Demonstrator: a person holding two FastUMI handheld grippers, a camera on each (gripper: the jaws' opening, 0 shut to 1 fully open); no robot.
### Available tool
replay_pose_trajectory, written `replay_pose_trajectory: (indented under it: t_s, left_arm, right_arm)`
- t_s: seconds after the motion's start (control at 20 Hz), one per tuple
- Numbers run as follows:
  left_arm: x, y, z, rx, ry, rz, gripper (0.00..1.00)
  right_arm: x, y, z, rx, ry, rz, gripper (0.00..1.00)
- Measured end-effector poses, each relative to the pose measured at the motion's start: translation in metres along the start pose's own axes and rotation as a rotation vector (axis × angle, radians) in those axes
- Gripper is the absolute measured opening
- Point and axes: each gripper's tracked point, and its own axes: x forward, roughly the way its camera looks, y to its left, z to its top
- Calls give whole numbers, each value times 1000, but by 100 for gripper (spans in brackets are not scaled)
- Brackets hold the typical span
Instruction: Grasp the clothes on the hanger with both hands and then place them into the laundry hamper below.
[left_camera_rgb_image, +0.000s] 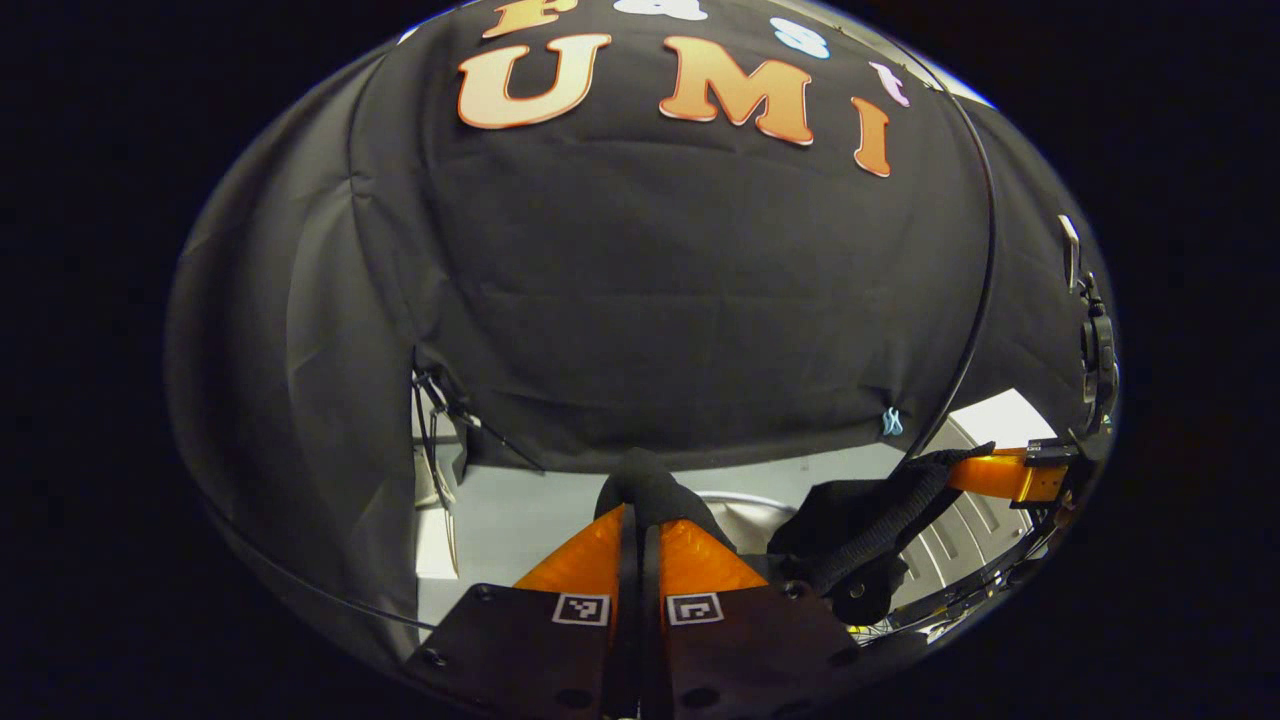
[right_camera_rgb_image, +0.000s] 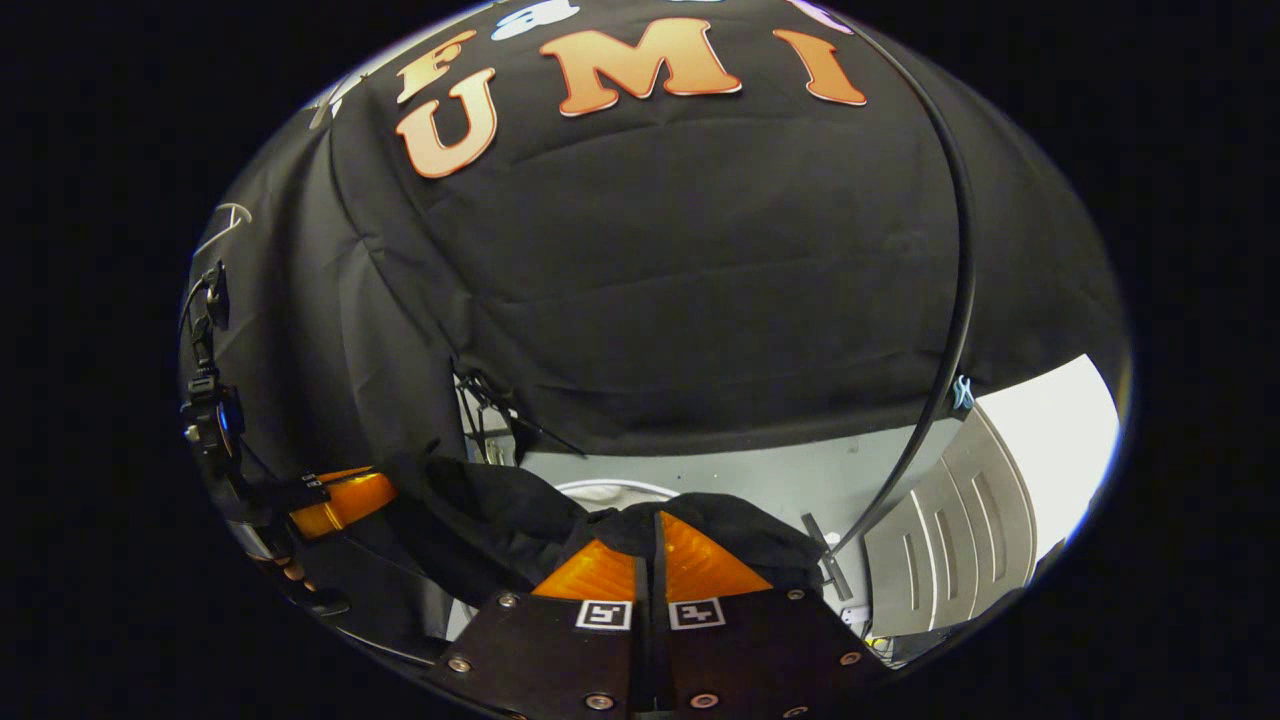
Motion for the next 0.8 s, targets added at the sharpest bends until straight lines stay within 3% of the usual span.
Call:
replay_pose_trajectory:
  t_s: [0.4,0.45,0.7,0.75,0.8]
  left_arm:
    - [33,-8,-81,-10,186,-6,6]
    - [35,-12,-91,-11,219,-9,12]
    - [39,-20,-107,-31,242,-27,15]
    - [38,-19,-102,-26,228,-23,27]
    - [40,-15,-98,-16,216,-15,31]
  right_arm:
    - [44,3,-63,-66,138,-33,7]
    - [44,3,-71,-72,153,-37,9]
    - [51,7,-96,-43,222,-21,11]
    - [53,5,-100,-39,229,-27,11]
    - [53,1,-97,-41,221,-39,13]
